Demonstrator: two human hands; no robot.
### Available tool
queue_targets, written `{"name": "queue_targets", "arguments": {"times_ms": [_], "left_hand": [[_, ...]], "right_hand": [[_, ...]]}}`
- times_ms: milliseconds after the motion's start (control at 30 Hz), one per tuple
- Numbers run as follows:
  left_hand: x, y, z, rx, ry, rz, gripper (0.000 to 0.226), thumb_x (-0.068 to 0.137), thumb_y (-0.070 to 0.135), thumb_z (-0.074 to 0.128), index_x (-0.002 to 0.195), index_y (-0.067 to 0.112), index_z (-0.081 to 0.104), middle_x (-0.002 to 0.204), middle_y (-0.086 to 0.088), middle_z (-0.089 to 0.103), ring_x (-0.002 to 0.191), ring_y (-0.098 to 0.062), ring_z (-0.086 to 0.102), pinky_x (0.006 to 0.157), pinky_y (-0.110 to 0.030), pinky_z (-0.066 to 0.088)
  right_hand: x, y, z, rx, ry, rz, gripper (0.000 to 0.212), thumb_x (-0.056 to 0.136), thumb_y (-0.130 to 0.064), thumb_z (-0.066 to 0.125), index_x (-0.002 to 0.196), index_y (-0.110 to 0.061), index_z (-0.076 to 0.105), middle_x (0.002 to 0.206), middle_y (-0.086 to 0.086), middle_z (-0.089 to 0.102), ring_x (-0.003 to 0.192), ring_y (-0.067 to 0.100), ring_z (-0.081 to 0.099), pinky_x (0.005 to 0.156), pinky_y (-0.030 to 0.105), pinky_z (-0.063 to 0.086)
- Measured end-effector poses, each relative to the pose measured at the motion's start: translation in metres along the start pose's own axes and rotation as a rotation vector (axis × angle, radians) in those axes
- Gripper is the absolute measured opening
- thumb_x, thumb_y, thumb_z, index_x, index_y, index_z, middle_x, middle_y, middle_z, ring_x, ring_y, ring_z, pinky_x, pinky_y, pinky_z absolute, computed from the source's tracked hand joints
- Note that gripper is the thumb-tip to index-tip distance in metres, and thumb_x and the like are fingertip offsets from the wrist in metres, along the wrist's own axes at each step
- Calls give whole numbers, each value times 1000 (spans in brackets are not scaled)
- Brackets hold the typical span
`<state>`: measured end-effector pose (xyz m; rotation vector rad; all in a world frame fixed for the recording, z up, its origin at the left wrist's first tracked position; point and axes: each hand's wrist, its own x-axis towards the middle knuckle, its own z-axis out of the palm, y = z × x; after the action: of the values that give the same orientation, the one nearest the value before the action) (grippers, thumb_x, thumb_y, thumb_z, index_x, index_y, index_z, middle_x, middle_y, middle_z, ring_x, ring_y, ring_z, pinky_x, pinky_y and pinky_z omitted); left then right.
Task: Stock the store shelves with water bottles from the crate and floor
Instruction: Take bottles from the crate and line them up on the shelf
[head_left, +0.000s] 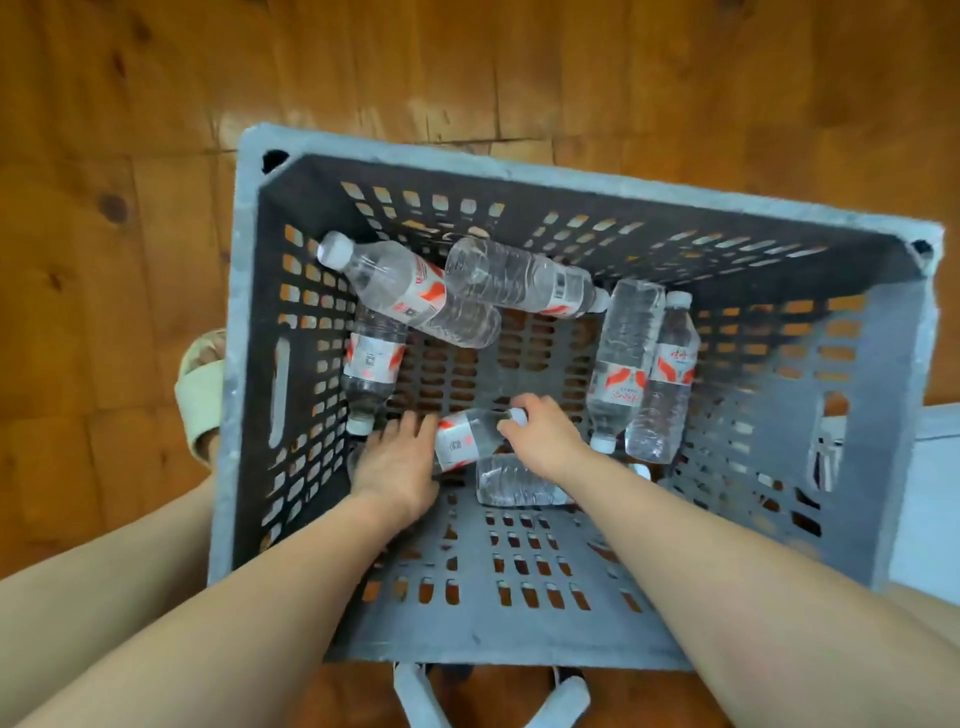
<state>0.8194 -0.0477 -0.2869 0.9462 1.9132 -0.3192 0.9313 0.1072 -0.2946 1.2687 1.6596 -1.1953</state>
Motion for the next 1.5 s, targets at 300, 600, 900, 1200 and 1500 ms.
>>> {"name": "queue_targets", "arguments": {"times_ms": [300,600,900,1200,1500], "left_hand": [[-36,7,-45,1,-7,36,66,81,50,69,135,20,45,131,-2,50,122,-25,52,96,-40,48],[-206,58,-107,-855,196,108,39,77,32,80,112,29,63,101,8,73,90,-10,69,74,-26,53],[-361,97,-58,-1286,236,275,34,89,37,74,119,23,69,109,1,77,101,-20,74,98,-47,55],[-418,125,4,-1169,372,163,32,86,49,72,110,28,70,101,7,77,91,-13,75,89,-41,60],[-413,171,5,-1115,145,424,31,106,35,46,123,22,69,114,0,76,105,-19,73,98,-42,55]], "right_hand": [[-59,-3,-34,8,-70,-65,48,102,-33,52,147,-17,46,144,7,55,114,23,60,91,32,49],[-238,1,-39,413,-8,-241,14,103,-24,51,112,-20,61,103,2,71,84,14,70,80,37,56],[-406,70,12,739,142,-542,20,102,-23,56,118,-24,67,102,5,77,92,21,75,83,40,62],[-439,109,62,732,67,-545,35,95,-19,68,129,-22,59,118,0,72,102,14,72,76,31,61],[-424,143,52,1171,197,-369,50,78,-27,79,119,-1,67,103,20,76,94,37,74,89,47,59]]}}
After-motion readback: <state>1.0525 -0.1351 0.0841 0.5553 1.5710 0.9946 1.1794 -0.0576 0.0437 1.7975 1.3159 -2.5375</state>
